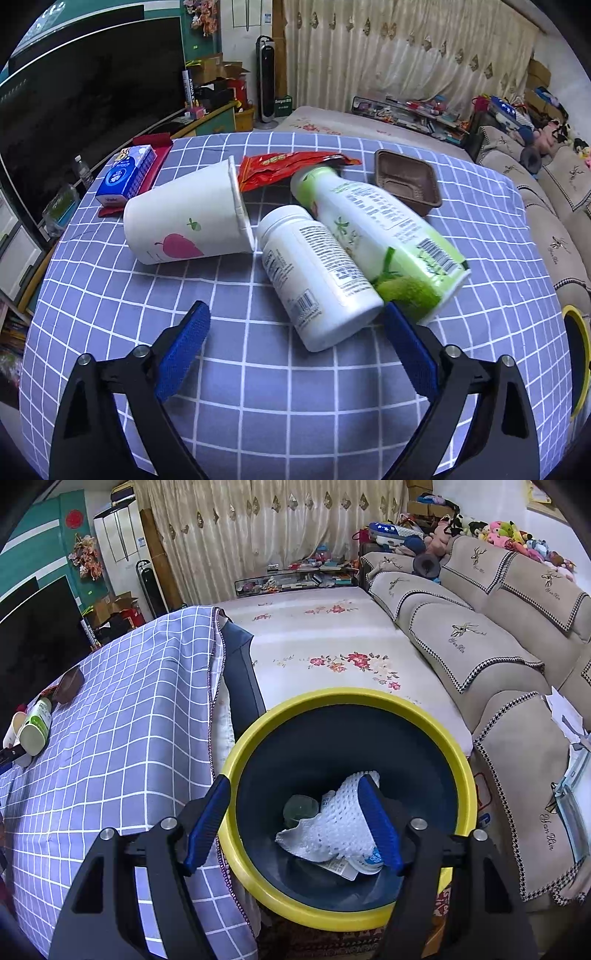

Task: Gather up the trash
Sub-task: 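Move the left gripper to the white pill bottle and grasp it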

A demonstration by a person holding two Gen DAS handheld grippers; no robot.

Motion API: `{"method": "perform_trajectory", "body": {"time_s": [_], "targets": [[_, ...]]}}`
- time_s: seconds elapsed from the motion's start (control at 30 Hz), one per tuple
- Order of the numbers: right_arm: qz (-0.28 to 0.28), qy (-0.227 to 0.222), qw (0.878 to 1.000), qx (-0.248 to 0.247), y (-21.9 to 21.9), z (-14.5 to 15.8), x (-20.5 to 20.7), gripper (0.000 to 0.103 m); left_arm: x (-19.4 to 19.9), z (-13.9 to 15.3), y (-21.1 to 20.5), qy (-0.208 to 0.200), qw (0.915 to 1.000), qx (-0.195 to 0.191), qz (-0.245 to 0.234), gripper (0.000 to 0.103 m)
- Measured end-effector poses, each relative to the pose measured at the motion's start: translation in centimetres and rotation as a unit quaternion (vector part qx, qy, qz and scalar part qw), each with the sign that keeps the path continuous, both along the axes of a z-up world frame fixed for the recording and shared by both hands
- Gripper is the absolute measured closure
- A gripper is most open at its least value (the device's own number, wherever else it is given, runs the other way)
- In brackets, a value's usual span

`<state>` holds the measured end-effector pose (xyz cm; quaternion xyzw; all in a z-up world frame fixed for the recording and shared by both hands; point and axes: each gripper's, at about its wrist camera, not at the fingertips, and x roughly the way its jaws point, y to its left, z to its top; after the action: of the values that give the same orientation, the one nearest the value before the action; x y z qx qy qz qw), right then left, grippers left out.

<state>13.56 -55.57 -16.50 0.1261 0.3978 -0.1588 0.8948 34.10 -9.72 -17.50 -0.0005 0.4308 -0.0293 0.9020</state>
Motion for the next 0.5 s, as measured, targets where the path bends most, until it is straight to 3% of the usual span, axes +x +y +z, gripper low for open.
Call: {"method": "perform_trajectory", "body": {"time_s": [0.5], "targets": [[0.013, 0.003, 1.000, 0.001, 0.7, -0.1, 0.9, 0.033, 1.1, 0.4, 1.5, -0.005, 0.9999, 0.002, 0.016, 0.011]]}}
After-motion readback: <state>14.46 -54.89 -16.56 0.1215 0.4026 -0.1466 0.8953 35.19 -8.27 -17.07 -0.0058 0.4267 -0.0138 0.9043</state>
